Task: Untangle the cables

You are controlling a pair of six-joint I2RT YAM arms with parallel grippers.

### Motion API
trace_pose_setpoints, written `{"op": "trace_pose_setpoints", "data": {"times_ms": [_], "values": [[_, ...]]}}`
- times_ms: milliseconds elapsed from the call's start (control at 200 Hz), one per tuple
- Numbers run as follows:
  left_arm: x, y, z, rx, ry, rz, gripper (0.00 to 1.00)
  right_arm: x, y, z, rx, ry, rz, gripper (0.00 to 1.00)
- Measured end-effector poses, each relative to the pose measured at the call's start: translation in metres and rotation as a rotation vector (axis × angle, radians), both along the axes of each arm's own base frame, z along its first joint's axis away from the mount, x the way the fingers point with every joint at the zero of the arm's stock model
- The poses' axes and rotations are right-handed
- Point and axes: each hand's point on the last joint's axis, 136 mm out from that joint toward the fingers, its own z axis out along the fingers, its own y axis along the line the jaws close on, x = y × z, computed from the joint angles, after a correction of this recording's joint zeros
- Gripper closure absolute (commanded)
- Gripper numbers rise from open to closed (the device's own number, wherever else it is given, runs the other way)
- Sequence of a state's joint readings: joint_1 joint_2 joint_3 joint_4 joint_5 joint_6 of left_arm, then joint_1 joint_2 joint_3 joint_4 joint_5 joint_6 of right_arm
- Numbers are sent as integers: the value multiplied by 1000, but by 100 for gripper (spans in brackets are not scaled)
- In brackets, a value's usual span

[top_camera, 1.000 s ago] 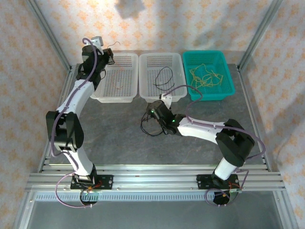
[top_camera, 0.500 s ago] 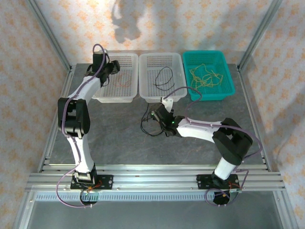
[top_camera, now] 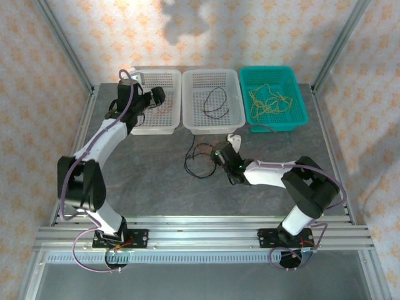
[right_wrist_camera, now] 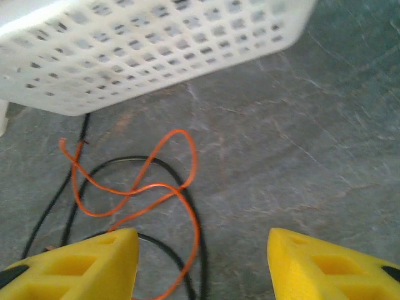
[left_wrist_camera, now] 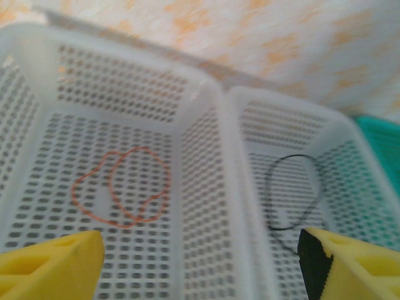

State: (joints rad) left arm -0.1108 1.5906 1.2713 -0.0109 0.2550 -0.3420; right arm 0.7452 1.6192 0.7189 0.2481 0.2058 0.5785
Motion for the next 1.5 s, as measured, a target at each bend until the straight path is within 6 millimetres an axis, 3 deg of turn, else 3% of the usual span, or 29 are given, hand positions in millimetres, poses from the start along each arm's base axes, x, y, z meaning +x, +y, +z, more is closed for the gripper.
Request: {"op": "trace_pose_setpoints", "data": {"times_ms": [90,170,360,496,956,1382,1502], "values": [[-17,-15,25,-10,-67,-35,19,-1,-2,-4,44,1,0,47],[-32,-19,30,-14,-92,-49,19,1,2,-1,92,-12,6,47],[-61,-22,-2,-42,-49,-52,20,13,8,14,188,-57,4,47],[-76,-23,-20,-64,-17,-50,20,16,11,6,191,-49,4,48],[-77,-29,-11,-131,-56,-61,22,26,18,-24,159,-13,-4,49],[-78,-30,-10,-142,-57,-69,22,42,30,-26,151,-35,7,54],[-78,-30,-10,-141,-57,-69,22,46,28,-30,144,-35,3,59]]}}
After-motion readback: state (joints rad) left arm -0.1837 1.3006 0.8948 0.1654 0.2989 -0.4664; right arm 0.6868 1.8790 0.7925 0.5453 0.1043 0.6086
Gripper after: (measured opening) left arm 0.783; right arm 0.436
